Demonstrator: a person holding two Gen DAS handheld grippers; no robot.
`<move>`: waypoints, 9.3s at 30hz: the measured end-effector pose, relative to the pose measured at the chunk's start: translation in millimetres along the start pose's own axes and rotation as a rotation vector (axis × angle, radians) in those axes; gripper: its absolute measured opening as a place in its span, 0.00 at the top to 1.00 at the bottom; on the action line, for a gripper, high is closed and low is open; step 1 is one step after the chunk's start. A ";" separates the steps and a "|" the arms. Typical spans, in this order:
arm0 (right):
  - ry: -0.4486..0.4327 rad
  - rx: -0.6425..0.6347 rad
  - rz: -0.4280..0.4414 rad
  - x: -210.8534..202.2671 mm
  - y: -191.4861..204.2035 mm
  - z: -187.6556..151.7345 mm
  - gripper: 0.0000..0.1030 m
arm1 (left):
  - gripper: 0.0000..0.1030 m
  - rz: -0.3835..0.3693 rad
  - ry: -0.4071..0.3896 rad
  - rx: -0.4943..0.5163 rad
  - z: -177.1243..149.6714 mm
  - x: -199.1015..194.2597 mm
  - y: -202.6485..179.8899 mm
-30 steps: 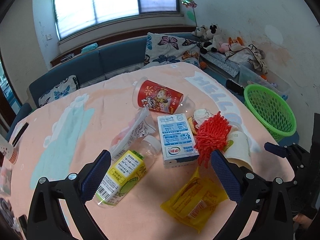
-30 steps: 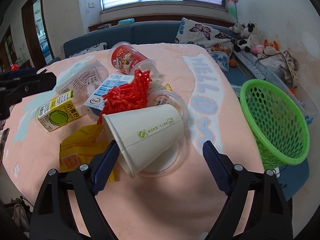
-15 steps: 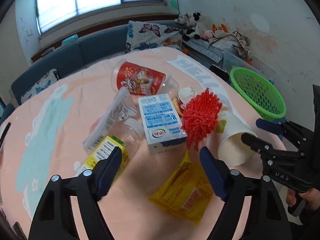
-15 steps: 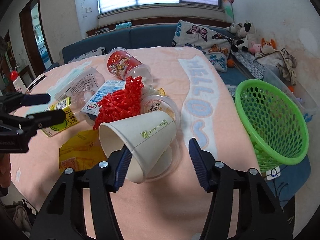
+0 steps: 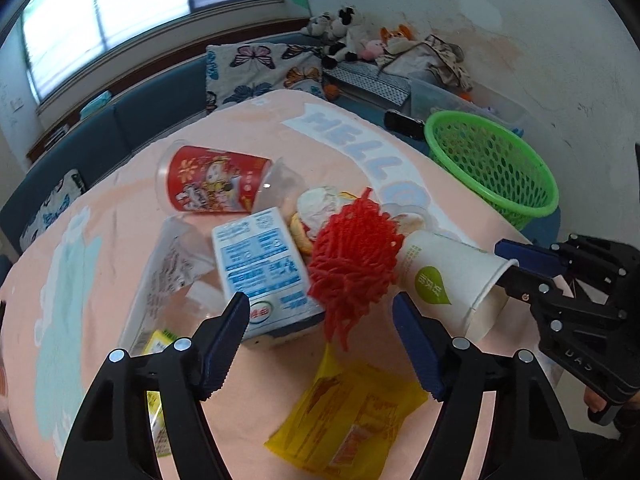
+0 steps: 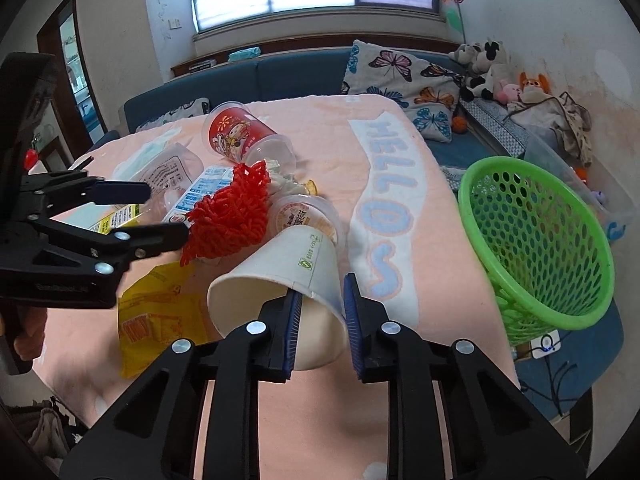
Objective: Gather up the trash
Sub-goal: 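Reach the right tool to the white paper cup while the left tool approaches the red netting, then grasp the white paper cup with the right tool while the left tool grasps the red netting, then carry the paper cup over the green basket and open the right tool, then move the red netting over the green basket and open the left tool, then move the left tool back to the yellow snack wrapper on the table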
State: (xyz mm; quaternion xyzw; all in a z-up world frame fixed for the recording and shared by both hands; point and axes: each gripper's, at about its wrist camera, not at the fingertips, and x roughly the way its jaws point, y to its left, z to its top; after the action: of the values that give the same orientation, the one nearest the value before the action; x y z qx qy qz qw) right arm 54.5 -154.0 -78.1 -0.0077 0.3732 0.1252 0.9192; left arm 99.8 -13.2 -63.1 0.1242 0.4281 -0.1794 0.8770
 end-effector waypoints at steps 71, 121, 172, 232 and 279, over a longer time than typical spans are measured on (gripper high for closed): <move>0.032 -0.064 0.205 -11.8 49.9 -8.9 0.25 | 0.68 -0.002 -0.113 -0.094 38.4 -60.2 29.2; 0.055 0.177 -0.263 -5.9 -211.9 25.9 0.90 | 0.68 -0.248 -0.040 0.005 135.8 8.5 -106.3; 0.046 0.261 -0.324 -24.6 -253.3 -9.3 0.48 | 0.62 -0.428 0.019 0.037 165.3 61.7 -192.4; 0.008 0.091 -0.024 -45.4 -128.7 -33.2 0.18 | 0.29 -0.207 -0.124 -0.291 90.1 -16.4 -72.0; 0.210 -0.213 0.140 63.9 7.0 -25.8 0.04 | 0.13 -0.190 0.180 -0.173 -66.3 6.2 28.1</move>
State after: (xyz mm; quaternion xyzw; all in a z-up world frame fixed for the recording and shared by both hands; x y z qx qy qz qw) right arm 79.2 -135.7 -140.1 -0.0920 0.4513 0.2261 0.8583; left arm 68.3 35.5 -106.2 0.0226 0.5287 -0.2121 0.8216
